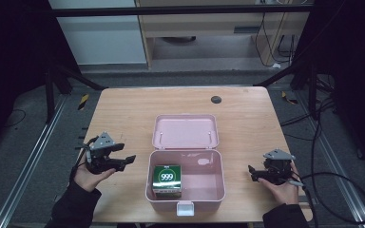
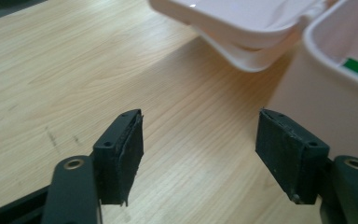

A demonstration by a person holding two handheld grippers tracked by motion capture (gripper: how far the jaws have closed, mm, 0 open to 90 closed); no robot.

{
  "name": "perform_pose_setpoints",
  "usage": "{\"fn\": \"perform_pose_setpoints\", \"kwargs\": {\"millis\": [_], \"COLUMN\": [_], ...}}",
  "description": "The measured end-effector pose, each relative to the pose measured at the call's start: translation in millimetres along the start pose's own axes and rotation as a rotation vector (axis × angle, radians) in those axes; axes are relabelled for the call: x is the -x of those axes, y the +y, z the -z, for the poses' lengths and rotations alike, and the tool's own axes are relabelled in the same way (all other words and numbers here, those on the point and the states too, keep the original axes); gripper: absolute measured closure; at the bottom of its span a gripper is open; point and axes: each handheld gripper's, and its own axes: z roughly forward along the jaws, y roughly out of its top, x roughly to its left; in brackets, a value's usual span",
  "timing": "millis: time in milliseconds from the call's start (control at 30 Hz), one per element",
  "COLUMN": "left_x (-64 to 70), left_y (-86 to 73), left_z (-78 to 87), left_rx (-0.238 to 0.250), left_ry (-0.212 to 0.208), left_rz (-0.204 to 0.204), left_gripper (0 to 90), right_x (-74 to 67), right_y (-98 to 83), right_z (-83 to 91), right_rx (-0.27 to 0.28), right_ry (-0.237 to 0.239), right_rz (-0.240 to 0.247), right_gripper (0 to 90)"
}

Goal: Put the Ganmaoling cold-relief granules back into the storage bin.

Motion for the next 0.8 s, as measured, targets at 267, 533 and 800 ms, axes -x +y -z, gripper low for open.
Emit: {"fn": "perform_pose_setpoints", "kwargs": {"millis": [267, 533, 800], "left_x": [-29.9, -61.2, -80.6], "left_y": [-19.5, -34.1, -44.7], "left_z": [-4.9, -2.7, -0.5], "left_rx": [-0.019, -0.050, -0.096], "left_ry": [0.140, 0.308, 0.389], "left_rz": [0.024, 0.043, 0.046], "left_gripper": [25.2, 20.4, 16.3], "right_x": [1.2, 3.5, 5.7], "right_y": [-1.9, -5.9, -7.1], "right_z": [-0.7, -2.2, -2.3], "right_rx": [0.000, -0.003, -0.002], "right_ry": [-0.010, -0.024, -0.042], "right_rz": [0.004, -0.001, 0.000], "right_gripper": [4.0, 4.0, 3.3]}}
